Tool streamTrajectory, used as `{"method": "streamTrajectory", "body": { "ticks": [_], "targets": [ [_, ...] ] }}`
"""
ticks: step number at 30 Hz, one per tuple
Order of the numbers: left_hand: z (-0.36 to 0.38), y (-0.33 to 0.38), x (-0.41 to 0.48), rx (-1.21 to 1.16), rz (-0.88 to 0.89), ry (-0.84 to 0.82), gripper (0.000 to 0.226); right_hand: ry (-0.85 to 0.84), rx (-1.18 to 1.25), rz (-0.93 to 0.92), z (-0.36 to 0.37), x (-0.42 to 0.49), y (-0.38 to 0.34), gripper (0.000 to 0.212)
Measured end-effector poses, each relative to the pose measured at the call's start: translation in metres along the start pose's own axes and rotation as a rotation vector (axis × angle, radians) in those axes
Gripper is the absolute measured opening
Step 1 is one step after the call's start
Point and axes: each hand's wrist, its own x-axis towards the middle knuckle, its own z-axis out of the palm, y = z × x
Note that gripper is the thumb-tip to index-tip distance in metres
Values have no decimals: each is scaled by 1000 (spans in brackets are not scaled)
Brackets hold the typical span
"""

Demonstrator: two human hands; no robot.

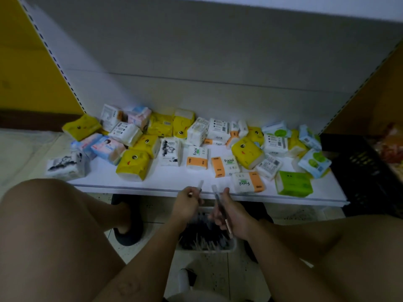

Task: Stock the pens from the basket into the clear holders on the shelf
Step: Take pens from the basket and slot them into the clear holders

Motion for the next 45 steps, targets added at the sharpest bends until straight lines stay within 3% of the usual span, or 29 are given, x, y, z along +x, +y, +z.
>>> {"method": "streamTrajectory", "body": {
  "ticks": [3,7,10,14,18,21,33,35,39,45],
  "targets": [
    [-1,13,-2,-56,31,-4,22,-4,183,-95,-2,-1,-7,63],
    [-5,30,-8,-123,101,-28,27,51,190,-253,-4,-8,-25,34],
    [-7,46,-11,-164,139,-30,28,26,229,-366,1,-19,-44,25],
    [-9,77,-13,-285,191,-48,14,32,217,-488,6,-38,-72,17],
    [-16,117,-19,-283,322,-13,9,111,167,-668,5,-66,-107,24],
    [-25,147,-29,-162,501,67,13,159,16,-807,9,-94,-132,17],
    [-63,281,-109,-76,993,-5,24,327,-147,-1263,30,-208,-227,10],
    [-69,304,-116,-56,1032,8,18,326,-181,-1340,29,-226,-246,9],
    [-82,352,-122,-5,1088,96,18,338,-242,-1453,26,-255,-284,41],
    [-98,416,-122,5,1186,110,24,321,-244,-1570,25,-268,-341,34]
  ]
}}
